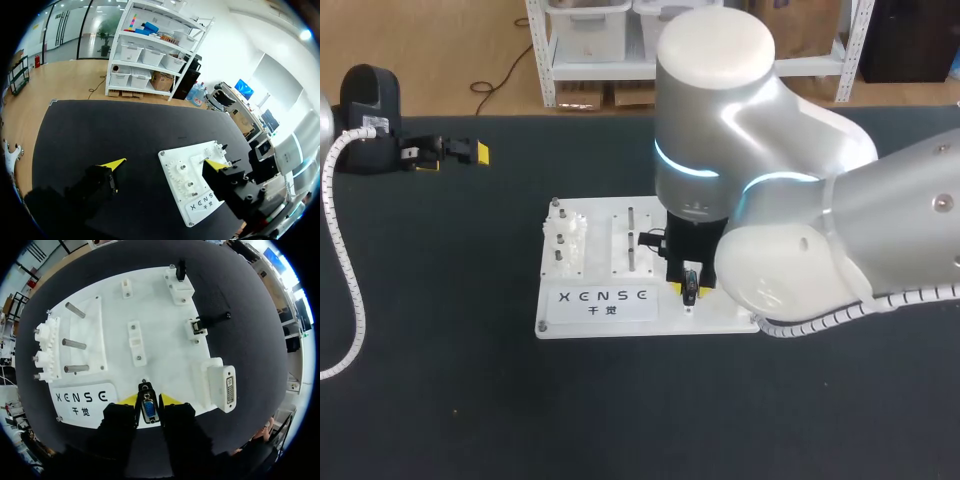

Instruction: Insert the USB connector, Ethernet cable, and multi-pin plug into their matching sockets one by one.

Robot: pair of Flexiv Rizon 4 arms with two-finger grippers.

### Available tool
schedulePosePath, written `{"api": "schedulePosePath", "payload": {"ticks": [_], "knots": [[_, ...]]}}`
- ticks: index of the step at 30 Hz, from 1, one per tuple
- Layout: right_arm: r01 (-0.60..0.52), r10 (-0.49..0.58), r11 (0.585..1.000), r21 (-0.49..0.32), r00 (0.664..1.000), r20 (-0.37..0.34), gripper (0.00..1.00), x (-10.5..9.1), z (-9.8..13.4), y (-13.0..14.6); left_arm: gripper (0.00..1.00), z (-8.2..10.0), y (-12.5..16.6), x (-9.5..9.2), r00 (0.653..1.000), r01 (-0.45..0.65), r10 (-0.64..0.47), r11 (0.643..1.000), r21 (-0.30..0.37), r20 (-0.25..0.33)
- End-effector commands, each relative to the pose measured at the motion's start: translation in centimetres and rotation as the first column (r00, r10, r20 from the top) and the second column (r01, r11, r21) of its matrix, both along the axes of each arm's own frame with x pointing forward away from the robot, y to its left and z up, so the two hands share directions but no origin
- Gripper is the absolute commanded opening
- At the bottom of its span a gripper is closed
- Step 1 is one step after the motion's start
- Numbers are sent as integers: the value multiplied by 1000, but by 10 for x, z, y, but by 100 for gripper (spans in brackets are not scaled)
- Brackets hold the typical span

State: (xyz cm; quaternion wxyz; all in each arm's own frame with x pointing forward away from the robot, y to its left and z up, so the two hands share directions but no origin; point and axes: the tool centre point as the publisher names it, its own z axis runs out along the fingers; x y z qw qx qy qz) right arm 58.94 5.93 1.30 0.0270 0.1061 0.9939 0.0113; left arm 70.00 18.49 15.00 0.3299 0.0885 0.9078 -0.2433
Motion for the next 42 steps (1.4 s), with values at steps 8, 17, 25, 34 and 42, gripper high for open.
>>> {"api": "schedulePosePath", "payload": {"ticks": [8, 17, 25, 34, 42], "knots": [[-13, 13, 1000, -24, 1000, -3, 2, 2, -4, 0, 100, 0, 0, 0, 1000, 0, 0, 1000, 0, 0], [-45, 47, 994, -101, 999, 21, 0, 2, 3, 3, 100, 0, 0, 0, 1000, 0, 0, 1000, 0, 0], [-42, 45, 993, -106, 999, 28, 0, 2, 8, 1, 100, 0, 0, 0, 1000, 0, 0, 1000, 0, 0], [-59, 65, 990, -128, 997, 41, 0, 1, 12, 3, 100, 0, 0, 0, 1000, 0, 0, 1000, 0, 0], [-79, 90, 984, -162, 994, 61, 0, 0, 24, 3, 100, 0, 0, 0, 1000, 0, 0, 1000, 0, 0]]}}
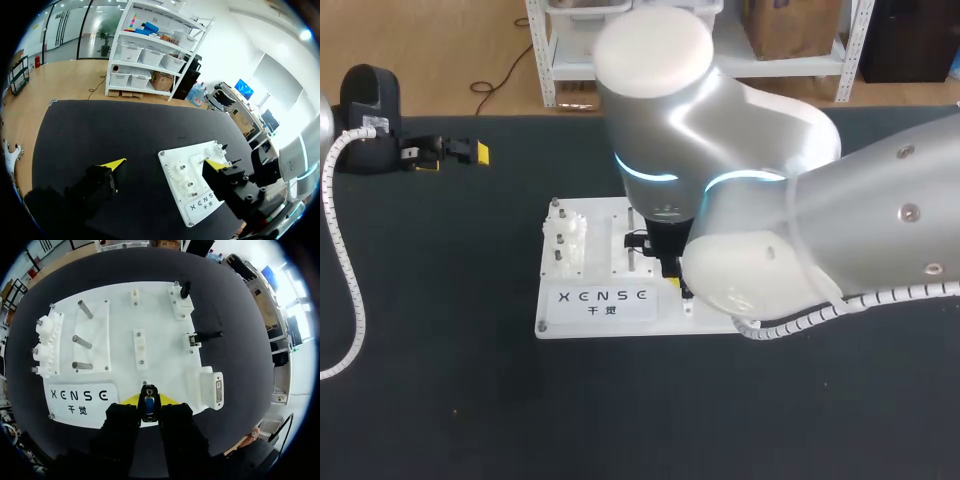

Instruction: Insert the USB connector, Ethernet cable, and multi-pin plug into their matching sockets one by one.

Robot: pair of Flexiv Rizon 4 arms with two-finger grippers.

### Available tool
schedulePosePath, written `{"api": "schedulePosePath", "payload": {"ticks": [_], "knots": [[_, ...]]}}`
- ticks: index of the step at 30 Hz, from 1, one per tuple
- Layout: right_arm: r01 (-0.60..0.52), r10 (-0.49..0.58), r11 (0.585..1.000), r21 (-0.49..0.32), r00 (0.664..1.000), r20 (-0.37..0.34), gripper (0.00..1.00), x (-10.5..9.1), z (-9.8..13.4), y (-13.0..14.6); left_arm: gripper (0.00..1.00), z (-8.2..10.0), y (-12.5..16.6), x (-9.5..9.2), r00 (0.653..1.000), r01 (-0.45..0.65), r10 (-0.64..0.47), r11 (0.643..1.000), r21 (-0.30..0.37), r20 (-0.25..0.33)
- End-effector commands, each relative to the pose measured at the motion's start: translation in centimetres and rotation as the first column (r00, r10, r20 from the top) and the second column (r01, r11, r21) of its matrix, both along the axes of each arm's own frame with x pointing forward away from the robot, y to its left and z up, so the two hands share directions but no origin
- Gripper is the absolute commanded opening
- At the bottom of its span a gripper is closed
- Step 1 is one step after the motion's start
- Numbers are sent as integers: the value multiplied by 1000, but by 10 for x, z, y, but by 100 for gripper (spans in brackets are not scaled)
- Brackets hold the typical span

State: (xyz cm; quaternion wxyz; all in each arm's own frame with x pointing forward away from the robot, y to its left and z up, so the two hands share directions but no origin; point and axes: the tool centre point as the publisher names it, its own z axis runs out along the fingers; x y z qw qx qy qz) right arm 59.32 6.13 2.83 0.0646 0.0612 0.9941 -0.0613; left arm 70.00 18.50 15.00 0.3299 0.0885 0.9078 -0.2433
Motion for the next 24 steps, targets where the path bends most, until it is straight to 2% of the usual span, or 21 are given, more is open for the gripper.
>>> {"api": "schedulePosePath", "payload": {"ticks": [1, 9, 24], "knots": [[-6, 6, 1000, -11, 1000, 14, 0, -4, 11, 0, 100, 0, 0, 0, 1000, 0, 0, 1000, 0, 0], [-9, 9, 1000, 14, 1000, 23, 0, -8, 26, -10, 100, 0, 0, 0, 1000, 0, 0, 1000, 0, 0], [-12, 12, 1000, -12, 999, 33, 0, -18, 46, -39, 100, 0, 0, 0, 1000, 0, 0, 1000, 0, 0]]}}
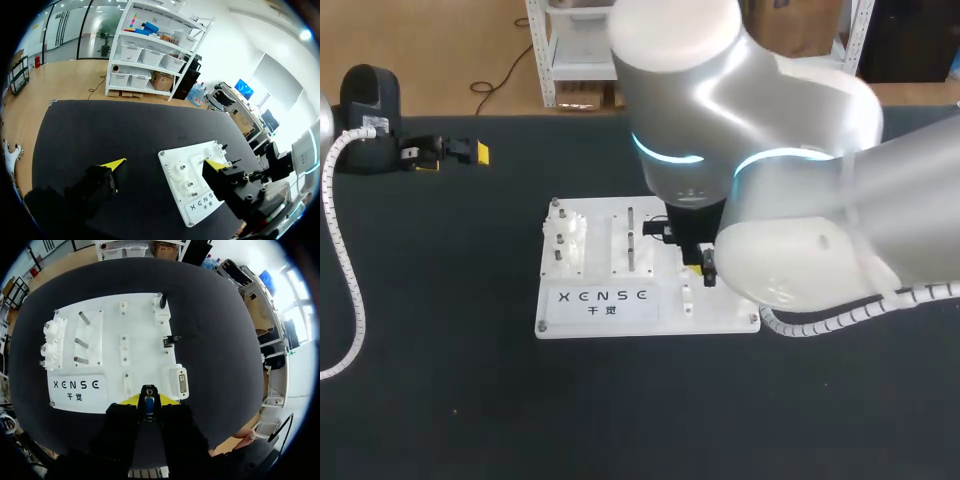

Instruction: Insert the USB connector, Ethernet cable, and multi-pin plug into their matching sockets one by one.

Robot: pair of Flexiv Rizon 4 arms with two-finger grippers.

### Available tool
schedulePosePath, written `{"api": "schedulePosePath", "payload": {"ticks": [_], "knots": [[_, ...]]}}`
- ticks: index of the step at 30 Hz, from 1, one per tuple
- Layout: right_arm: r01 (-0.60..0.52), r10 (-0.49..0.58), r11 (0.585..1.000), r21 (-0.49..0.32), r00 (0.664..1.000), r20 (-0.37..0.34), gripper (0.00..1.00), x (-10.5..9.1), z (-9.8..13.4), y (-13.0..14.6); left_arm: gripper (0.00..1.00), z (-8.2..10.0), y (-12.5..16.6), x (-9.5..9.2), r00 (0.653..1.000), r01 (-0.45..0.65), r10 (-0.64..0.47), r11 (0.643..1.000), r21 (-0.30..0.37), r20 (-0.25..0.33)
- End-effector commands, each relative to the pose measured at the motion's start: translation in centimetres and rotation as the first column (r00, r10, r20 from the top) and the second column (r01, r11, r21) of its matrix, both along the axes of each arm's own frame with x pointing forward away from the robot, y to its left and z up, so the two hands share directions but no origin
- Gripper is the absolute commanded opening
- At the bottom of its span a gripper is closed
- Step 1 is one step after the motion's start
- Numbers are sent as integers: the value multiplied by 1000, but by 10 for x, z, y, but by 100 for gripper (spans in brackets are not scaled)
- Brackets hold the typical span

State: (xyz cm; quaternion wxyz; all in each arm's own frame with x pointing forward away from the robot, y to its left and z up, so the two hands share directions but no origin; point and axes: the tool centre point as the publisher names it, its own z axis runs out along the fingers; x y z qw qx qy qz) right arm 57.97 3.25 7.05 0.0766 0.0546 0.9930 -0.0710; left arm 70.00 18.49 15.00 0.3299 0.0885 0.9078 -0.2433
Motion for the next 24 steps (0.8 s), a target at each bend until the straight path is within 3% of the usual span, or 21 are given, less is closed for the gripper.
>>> {"api": "schedulePosePath", "payload": {"ticks": [1, 24], "knots": [[6, -6, 1000, 10, 1000, 12, 0, -4, 4, -13, 100, 0, 0, 0, 1000, 0, 0, 1000, 0, 0], [13, -11, 999, -38, 998, 60, 0, 3, 3, -39, 100, 0, 0, 0, 1000, 0, 0, 1000, 0, 0]]}}
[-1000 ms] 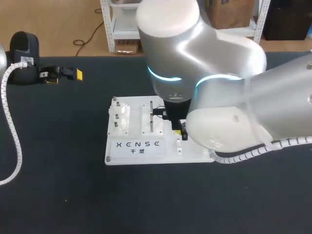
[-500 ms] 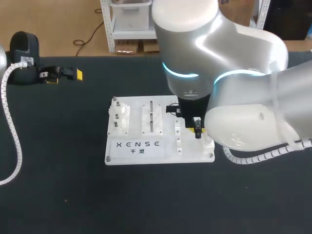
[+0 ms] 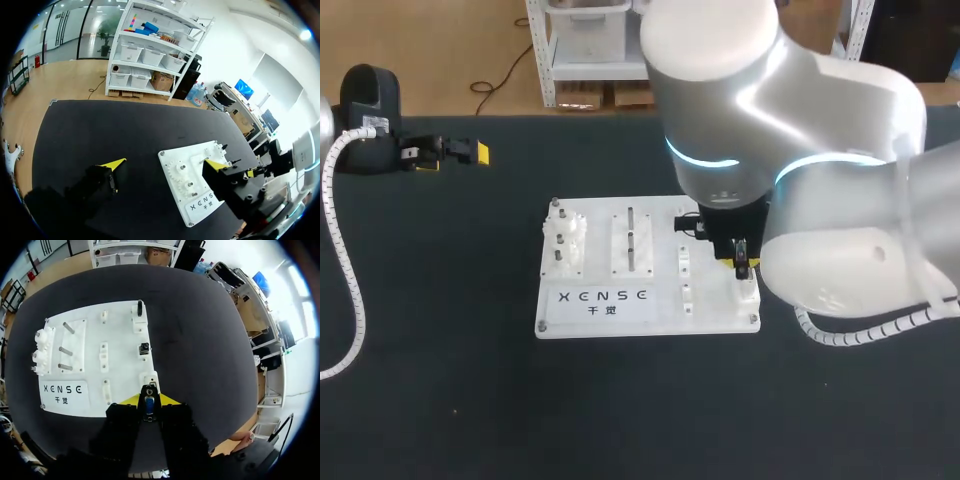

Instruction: Insert the USB connector, Ethernet cable, and multi-pin plug into their matching sockets one by one.

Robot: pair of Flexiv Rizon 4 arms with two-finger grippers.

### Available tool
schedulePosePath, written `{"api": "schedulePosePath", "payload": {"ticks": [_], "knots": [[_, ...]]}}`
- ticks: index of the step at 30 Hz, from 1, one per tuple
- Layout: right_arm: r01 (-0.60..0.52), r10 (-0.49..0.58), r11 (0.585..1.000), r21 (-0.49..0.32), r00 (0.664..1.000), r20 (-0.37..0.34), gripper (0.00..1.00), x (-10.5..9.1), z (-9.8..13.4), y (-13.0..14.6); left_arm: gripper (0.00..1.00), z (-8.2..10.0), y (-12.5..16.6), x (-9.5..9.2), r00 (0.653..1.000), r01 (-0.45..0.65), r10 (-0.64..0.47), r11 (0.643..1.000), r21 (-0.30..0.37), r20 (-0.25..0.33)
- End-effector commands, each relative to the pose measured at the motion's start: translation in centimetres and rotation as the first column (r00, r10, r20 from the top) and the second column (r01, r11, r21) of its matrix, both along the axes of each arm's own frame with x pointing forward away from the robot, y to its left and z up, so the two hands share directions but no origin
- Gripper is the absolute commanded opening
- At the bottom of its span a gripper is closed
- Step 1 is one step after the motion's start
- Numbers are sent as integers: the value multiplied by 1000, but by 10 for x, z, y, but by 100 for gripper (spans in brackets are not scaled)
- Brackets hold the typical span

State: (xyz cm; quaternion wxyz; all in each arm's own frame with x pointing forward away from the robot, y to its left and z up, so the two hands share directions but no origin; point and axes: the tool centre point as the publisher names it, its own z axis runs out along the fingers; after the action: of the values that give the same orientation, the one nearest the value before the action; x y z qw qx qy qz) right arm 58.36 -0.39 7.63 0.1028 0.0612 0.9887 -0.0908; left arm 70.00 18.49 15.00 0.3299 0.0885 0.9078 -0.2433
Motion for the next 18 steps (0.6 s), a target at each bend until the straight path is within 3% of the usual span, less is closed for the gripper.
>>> {"api": "schedulePosePath", "payload": {"ticks": [1, 18], "knots": [[-1, 1, 1000, 4, 1000, 9, 0, 0, -4, -3, 100, 0, 0, 0, 1000, 0, 0, 1000, 0, 0], [-31, 31, 999, 7, 999, 26, 0, 5, -10, -7, 100, 0, 0, 0, 1000, 0, 0, 1000, 0, 0]]}}
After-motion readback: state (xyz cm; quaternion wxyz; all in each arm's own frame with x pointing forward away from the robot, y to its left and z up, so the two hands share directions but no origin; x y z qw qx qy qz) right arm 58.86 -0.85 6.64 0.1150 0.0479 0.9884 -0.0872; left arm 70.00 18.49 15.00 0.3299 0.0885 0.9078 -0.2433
